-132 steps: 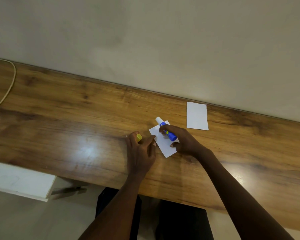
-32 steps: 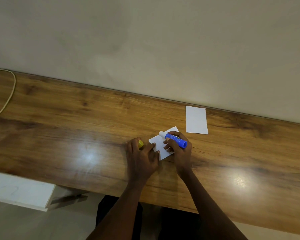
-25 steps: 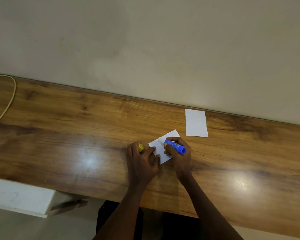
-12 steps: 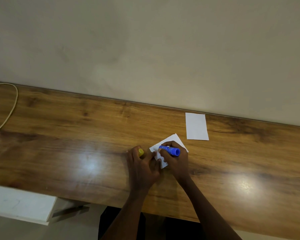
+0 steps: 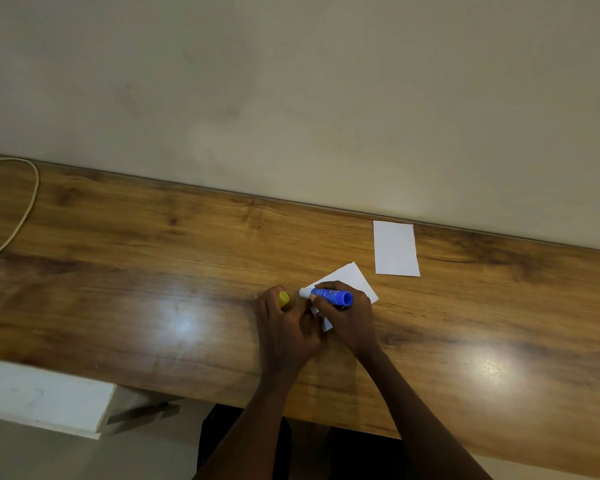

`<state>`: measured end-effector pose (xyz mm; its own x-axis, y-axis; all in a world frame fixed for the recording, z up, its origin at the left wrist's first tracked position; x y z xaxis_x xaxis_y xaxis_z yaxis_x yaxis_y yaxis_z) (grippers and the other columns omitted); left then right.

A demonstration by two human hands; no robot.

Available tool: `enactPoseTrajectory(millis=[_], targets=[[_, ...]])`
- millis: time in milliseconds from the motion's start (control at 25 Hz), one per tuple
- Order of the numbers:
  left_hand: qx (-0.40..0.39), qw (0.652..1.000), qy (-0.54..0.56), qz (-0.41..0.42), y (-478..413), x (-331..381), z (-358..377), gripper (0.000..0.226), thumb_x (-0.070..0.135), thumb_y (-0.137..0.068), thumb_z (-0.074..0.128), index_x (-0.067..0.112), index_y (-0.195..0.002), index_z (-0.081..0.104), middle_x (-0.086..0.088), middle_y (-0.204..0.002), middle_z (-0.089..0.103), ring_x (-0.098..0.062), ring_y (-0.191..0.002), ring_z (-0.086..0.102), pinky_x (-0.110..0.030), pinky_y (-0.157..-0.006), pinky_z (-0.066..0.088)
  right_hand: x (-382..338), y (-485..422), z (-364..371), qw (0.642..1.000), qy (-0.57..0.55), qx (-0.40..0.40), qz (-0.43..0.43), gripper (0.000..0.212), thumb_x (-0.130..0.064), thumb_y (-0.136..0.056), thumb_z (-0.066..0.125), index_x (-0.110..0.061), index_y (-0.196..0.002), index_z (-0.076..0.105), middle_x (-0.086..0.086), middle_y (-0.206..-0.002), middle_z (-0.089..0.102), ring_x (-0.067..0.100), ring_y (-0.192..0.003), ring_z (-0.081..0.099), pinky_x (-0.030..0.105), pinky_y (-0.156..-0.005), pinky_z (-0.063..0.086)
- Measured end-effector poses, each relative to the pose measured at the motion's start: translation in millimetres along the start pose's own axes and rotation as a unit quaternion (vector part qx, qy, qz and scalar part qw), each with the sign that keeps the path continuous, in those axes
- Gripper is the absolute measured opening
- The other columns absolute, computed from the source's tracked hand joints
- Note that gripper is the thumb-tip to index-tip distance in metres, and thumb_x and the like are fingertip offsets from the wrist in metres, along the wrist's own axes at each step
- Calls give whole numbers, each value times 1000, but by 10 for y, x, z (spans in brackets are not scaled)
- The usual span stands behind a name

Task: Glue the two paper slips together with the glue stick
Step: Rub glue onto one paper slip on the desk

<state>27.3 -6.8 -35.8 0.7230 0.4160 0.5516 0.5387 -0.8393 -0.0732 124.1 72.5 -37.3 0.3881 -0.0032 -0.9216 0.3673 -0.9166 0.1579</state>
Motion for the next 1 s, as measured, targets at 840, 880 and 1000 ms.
enactPoseTrajectory(millis=[840, 880, 1000], targets=[[24, 1000, -19, 4, -27, -25, -1, 34, 35, -67, 70, 15, -95, 68, -21, -105, 56, -34, -96, 52, -45, -73, 53, 49, -236, -585, 988, 81, 129, -23, 24, -11, -78, 66, -3, -100, 61, 17, -95, 68, 13, -69, 53, 6, -59, 40], [24, 1000, -19, 2, -26, -28, -1, 35, 35, -67, 69, 15, -96, 68, -21, -106, 56, -35, -97, 52, -45, -74, 53, 51, -232, -593, 988, 80, 131, -24, 24, -11, -78, 65, -3, -101, 61, 17, -95, 67, 13, -68, 53, 9, -60, 40], [19, 1000, -18, -3, -25, -44, 12, 36, 36, -69, 69, 15, -98, 68, -21, -109, 56, -35, -101, 51, -48, -79, 52, 59, -217, -595, 989, 70, 125, -26, 25, -10, -79, 65, -5, -103, 59, 14, -97, 65, 11, -68, 53, 11, -60, 42]])
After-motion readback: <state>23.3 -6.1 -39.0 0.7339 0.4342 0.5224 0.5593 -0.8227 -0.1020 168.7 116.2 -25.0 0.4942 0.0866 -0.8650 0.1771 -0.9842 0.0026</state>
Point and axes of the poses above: each hand's wrist, its own y-axis away from the middle knuckle, its own z-axis out of the palm, x = y × z, the point moved 7 cm from there along -y, towards the middle knuckle
